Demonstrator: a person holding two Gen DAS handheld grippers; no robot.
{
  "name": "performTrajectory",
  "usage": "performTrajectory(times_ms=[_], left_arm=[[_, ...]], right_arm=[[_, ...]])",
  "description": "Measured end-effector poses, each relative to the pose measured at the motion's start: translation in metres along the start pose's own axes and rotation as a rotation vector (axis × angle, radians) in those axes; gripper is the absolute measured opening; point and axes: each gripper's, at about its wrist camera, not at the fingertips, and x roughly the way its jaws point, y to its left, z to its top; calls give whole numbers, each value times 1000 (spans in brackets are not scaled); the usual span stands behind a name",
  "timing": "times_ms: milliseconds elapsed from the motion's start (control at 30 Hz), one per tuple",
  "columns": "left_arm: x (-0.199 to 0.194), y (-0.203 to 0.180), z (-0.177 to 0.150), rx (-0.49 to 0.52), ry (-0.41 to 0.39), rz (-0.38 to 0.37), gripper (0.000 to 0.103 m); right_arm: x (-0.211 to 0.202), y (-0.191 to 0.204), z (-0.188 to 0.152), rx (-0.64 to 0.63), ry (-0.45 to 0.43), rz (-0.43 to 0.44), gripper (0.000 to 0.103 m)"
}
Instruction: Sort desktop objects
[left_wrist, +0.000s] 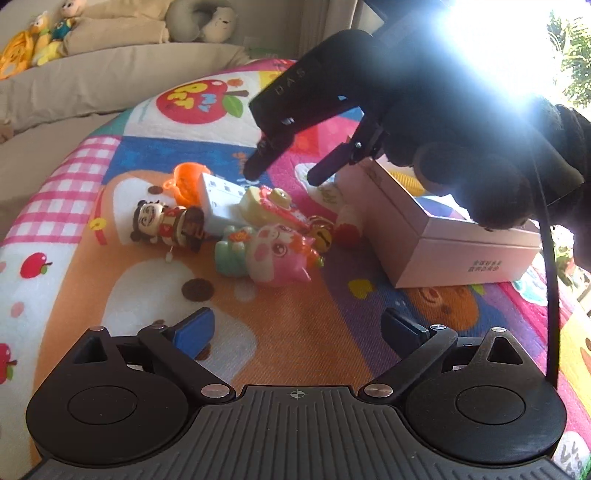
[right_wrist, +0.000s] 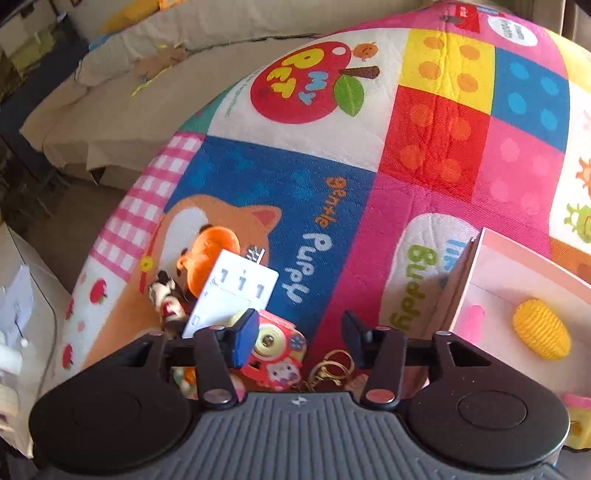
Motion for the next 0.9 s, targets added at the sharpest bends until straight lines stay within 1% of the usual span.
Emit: performTrajectory(times_ms=[33, 67, 200, 233, 267, 300, 333, 367, 467, 533, 600, 633, 700, 767, 800, 900], left_arm=[[-3, 0, -1, 0, 3, 12, 100], [-6, 0, -1, -3, 5, 22, 100], [-15, -1, -1, -4, 0, 52, 100], [-17, 0, 0, -4, 0, 62, 100], [-19, -1, 0, -4, 0, 66, 100], [-20, -1, 0, -3, -1, 68, 100], [-21, -2, 1, -1, -1, 68, 100], [-22, -3, 0, 6, -2, 69, 100], [-20, -6, 3, 23, -2, 74, 100], [-18, -9, 5, 34, -8, 70, 100], [-15, -12, 8, 47, -15, 70, 100], [-13, -13, 10, 56, -18, 76, 100], [-7, -14, 14, 70, -26, 92, 100], [-1, -13, 20, 78, -23, 122, 100], [2, -13, 22, 79, -22, 130, 100], [9, -12, 28, 65, -14, 147, 100]], right_arm=[[3, 2, 0, 16, -14, 16, 72], [6, 8, 0, 3, -16, 24, 81], [28, 27, -8, -9, 56, 22, 81], [30, 29, -11, -16, 64, 20, 79], [32, 32, -15, -23, 68, 15, 70], [29, 33, -17, -28, 62, 28, 59], [23, 33, -19, -28, 57, 46, 59], [14, 32, -21, -21, 38, 53, 59], [-29, 29, -29, -33, -62, 89, 59], [-70, 18, -39, -8, -121, 155, 59], [-106, 6, -55, 12, -155, 220, 59], [-124, 0, -66, 18, -172, 232, 59], [-151, -11, -90, 22, -198, 215, 59], [-167, -23, -117, 38, -190, 169, 59], [-171, -27, -129, 42, -182, 136, 59], [-174, -35, -164, 22, -179, -31, 59]])
